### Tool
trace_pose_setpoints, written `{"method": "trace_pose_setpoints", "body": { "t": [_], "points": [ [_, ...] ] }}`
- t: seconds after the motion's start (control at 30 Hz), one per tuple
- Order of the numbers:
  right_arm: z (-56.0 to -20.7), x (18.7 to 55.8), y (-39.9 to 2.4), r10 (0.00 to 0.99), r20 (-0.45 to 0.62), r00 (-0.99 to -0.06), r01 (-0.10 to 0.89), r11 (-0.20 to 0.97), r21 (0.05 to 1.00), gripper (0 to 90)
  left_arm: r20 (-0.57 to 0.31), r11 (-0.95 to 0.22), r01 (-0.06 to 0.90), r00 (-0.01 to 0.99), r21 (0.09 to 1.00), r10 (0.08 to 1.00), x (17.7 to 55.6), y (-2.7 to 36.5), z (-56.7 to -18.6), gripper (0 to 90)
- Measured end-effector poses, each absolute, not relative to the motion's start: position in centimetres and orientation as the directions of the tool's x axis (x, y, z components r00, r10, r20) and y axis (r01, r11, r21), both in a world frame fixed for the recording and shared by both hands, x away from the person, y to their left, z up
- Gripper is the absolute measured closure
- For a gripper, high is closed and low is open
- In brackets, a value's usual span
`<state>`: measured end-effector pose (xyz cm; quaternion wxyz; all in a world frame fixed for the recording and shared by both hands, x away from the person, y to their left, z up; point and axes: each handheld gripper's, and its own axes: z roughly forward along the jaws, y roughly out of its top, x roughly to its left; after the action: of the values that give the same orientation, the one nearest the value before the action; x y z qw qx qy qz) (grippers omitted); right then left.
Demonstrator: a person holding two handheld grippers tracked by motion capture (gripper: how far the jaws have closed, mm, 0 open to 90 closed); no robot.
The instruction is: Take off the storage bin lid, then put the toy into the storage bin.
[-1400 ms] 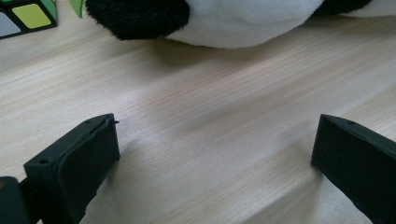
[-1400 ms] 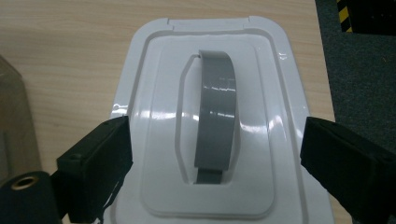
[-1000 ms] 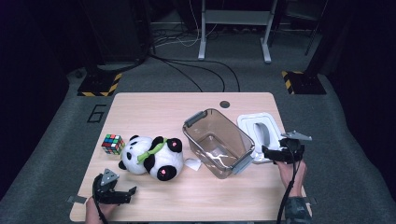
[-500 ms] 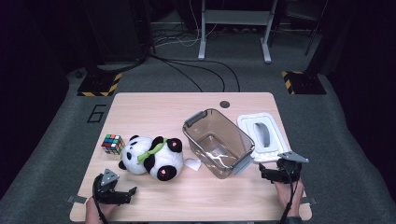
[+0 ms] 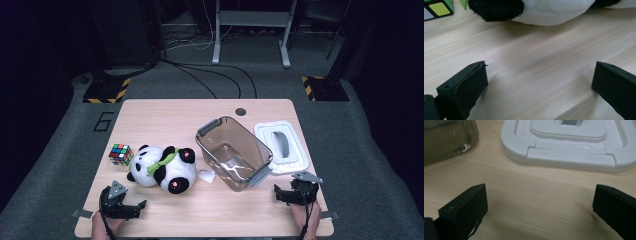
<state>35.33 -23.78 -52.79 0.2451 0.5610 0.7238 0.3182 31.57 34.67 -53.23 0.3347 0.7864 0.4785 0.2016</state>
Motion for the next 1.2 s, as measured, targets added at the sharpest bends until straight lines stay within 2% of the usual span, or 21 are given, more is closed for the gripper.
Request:
{"method": "trace_pose_setpoints", "body": {
  "t": [0.57,0.7,0.87,1.2],
  "points": [
    [-53.0,35.5,-23.6,0.967,-0.003,-0.256,0.672,0.18,0.718,0.0,-0.008,-0.314,0.614,0.463,0.724,0.886,31.5,34.8,-53.2,0.0],
    [-53.0,35.6,-23.6,0.967,0.003,-0.254,0.673,0.175,0.719,0.0,-0.07,-0.259,0.622,0.452,0.739,0.889,31.2,35.3,-52.9,0.1],
    [-53.0,35.6,-23.6,0.967,0.002,-0.254,0.673,0.175,0.719,0.0,-0.118,-0.21,0.617,0.447,0.758,0.887,30.6,35.3,-51.0,0.3],
    [-53.0,35.5,-23.6,0.966,-0.002,-0.257,0.672,0.18,0.718,0.0,-0.095,-0.237,0.596,0.47,0.767,0.877,31.0,34.5,-46.3,0.4]
  ]
}}
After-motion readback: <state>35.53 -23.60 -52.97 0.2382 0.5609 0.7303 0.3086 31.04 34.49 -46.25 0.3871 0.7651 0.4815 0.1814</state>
